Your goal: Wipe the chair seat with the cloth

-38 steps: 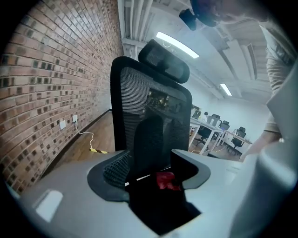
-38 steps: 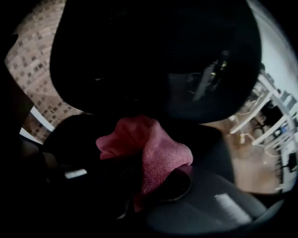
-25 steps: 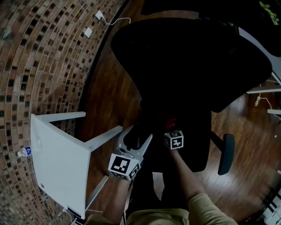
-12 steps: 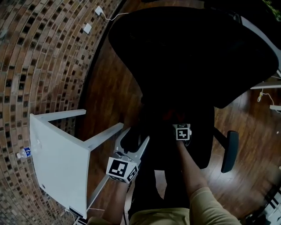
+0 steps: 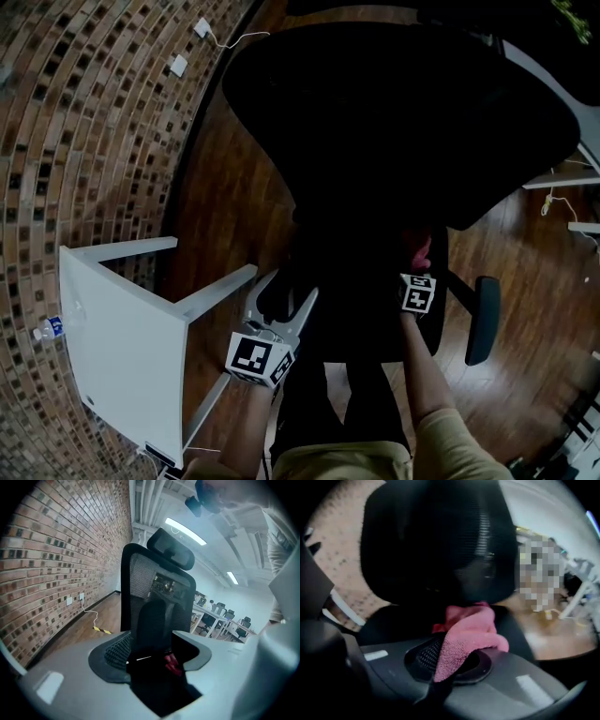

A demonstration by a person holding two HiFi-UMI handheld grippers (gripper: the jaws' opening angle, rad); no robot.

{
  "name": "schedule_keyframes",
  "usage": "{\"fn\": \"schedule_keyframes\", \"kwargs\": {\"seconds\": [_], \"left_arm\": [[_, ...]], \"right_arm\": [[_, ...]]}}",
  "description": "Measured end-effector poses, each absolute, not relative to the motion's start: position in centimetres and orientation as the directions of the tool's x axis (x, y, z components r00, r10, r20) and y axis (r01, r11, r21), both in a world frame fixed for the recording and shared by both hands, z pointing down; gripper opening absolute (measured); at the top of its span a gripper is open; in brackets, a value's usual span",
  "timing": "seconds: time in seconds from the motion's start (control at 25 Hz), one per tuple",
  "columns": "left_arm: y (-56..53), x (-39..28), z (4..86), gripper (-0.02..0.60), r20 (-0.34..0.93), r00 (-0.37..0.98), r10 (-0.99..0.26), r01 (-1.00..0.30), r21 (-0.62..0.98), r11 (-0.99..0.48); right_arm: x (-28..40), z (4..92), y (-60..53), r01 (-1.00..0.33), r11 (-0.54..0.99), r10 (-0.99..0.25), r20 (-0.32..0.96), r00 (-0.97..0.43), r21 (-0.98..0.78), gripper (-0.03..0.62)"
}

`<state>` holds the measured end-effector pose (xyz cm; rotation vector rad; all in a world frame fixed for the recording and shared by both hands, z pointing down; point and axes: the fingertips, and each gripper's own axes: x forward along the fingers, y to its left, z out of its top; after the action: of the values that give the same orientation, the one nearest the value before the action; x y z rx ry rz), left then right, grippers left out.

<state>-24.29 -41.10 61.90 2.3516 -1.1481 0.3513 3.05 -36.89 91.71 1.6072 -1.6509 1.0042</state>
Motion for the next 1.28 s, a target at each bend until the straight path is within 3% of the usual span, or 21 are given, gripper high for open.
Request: {"fn": "schedule_keyframes", "kwargs": {"seconds": [0.12,0.2,0.28,0.36,0.48,0.6,0.76,0.88,0.96,1.04,1.12,1.28], "left_arm": [[-41.2,-25.2,61.6,0.244,0.427,0.592,-0.683,-0.806,0.291,-0.516],[-41.0,-25.8,61.8,0.242,0.428,0.584,-0.69,-0.812,0.281,-0.512],[-40.8,-26.4,62.2,0.242,0.435,0.578,-0.69,-0.816,0.277,-0.508],[-40.7,-26.8,62.4,0.242,0.443,0.569,-0.693,-0.821,0.266,-0.505],[-40.5,-26.9,62.3,0.239,0.445,0.561,-0.698,-0.827,0.257,-0.501],[-40.1,-26.4,62.5,0.239,0.445,0.57,-0.691,-0.821,0.271,-0.503],[-39.7,-24.9,62.3,0.239,0.433,0.591,-0.681,-0.806,0.29,-0.515],[-39.5,-24.4,62.4,0.239,0.421,0.601,-0.68,-0.799,0.3,-0.521],[-39.5,-24.4,62.2,0.239,0.416,0.601,-0.682,-0.799,0.301,-0.521],[-39.7,-24.6,61.7,0.239,0.413,0.597,-0.687,-0.802,0.298,-0.517],[-39.7,-24.9,61.4,0.238,0.412,0.59,-0.694,-0.807,0.293,-0.512],[-39.4,-26.0,61.0,0.238,0.419,0.57,-0.706,-0.821,0.274,-0.501]], "right_arm": [[-13.1,90.0,-36.8,-0.902,0.284,-0.497,0.756,-0.427,-0.324,0.014],[-22.3,88.9,-35.5,-0.793,0.412,-0.438,0.666,-0.605,-0.449,0.014],[-27.6,89.1,-34.5,-0.748,0.43,-0.4,0.636,-0.66,-0.506,0.014],[-27.9,90.7,-34.4,-0.785,0.344,-0.413,0.668,-0.619,-0.515,0.015],[-20.5,93.2,-35.0,-0.899,0.201,-0.45,0.778,-0.438,-0.39,0.014],[-7.5,94.7,-33.7,-0.981,0.05,-0.438,0.879,-0.189,-0.186,0.014],[10.6,92.4,-30.8,-0.977,-0.142,-0.4,0.893,0.204,0.159,0.014],[15.4,91.7,-29.9,-0.965,-0.147,-0.361,0.897,0.255,0.216,0.014],[13.8,91.9,-30.5,-0.981,-0.087,-0.373,0.907,0.194,0.174,0.014],[8.4,91.8,-32.0,-0.999,-0.033,-0.444,0.896,0.028,0.015,0.014],[-0.6,91.3,-33.3,-0.975,0.099,-0.489,0.844,-0.221,-0.197,0.014],[-21.0,88.1,-33.1,-0.761,0.381,-0.413,0.641,-0.648,-0.525,0.014]]}}
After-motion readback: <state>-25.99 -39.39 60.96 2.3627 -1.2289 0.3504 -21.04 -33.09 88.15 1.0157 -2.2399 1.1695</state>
